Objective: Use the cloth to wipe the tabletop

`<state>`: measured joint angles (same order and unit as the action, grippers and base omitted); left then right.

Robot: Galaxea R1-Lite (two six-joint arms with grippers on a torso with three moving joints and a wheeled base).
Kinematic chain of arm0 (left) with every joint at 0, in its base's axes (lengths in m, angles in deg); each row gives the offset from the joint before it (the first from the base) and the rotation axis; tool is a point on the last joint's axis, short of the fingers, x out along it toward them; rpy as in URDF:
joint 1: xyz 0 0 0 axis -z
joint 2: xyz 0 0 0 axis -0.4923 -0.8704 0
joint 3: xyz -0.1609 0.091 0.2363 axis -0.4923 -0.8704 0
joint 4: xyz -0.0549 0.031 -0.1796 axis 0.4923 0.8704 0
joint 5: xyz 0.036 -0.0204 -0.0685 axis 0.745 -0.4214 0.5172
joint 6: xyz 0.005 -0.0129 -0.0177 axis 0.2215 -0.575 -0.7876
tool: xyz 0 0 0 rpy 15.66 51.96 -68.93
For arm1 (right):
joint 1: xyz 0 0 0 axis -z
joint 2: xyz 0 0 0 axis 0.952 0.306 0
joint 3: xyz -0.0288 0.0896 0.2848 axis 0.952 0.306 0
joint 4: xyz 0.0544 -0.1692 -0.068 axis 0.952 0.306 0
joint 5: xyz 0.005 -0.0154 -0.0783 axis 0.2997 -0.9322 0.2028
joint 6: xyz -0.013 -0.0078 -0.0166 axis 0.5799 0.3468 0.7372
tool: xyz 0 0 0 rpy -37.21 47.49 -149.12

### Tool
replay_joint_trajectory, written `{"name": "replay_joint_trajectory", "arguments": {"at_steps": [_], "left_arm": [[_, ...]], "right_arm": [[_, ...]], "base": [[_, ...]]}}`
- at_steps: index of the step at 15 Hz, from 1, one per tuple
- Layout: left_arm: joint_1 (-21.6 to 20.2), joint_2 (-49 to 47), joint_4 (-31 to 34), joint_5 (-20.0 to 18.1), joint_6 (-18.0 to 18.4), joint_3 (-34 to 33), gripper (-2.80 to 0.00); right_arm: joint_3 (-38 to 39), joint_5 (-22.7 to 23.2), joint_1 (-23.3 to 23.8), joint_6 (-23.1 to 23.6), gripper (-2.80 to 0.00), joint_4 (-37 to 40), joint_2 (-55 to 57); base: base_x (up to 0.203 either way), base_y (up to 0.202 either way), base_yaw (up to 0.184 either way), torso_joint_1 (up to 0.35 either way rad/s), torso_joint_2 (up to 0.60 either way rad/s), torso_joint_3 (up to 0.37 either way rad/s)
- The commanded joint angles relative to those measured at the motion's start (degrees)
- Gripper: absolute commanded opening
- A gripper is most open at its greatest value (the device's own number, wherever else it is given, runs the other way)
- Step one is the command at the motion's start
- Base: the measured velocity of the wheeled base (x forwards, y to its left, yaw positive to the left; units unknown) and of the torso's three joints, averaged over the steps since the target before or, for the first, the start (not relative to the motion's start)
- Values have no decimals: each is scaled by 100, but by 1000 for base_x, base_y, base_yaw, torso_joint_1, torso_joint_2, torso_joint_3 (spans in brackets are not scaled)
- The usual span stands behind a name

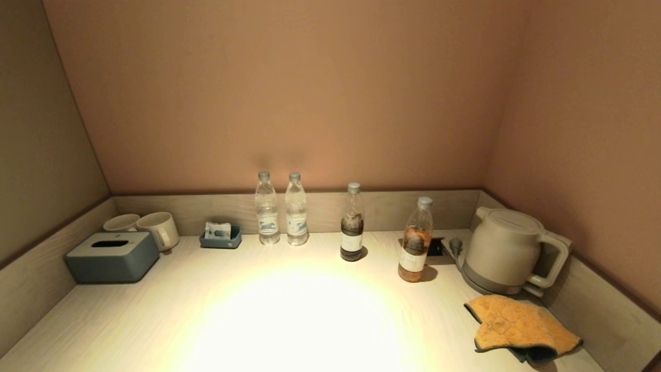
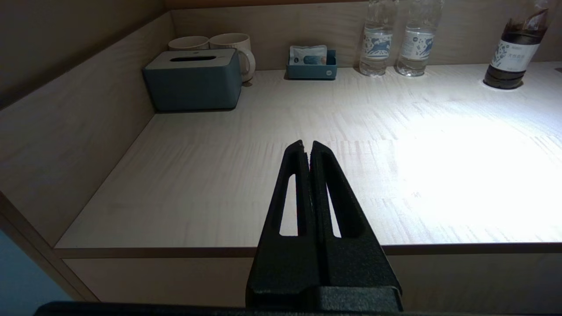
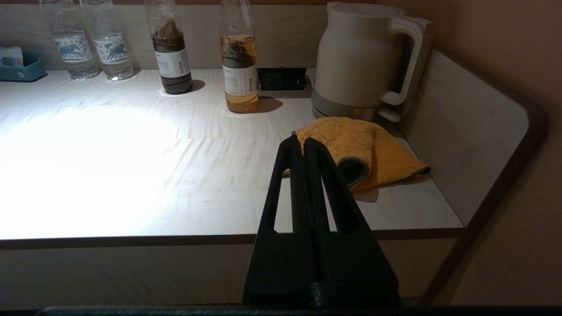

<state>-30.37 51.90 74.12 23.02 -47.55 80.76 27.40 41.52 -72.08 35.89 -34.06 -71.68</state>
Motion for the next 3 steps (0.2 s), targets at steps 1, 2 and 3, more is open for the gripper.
{"name": "replay_joint_trajectory", "arguments": {"at_steps": [1,2,3], "left_arm": [[0,-4,0,2,1,0,-280],[0,-4,0,2,1,0,-280],[0,-4,0,2,1,0,-280]], "right_arm": [[0,-35,-1,5,-280,-1,-2],[0,-27,-1,5,-280,-1,-2],[0,-27,-1,5,-280,-1,-2]], "base": [[0,0,0,0,0,0],[0,0,0,0,0,0],[0,0,0,0,0,0]]}}
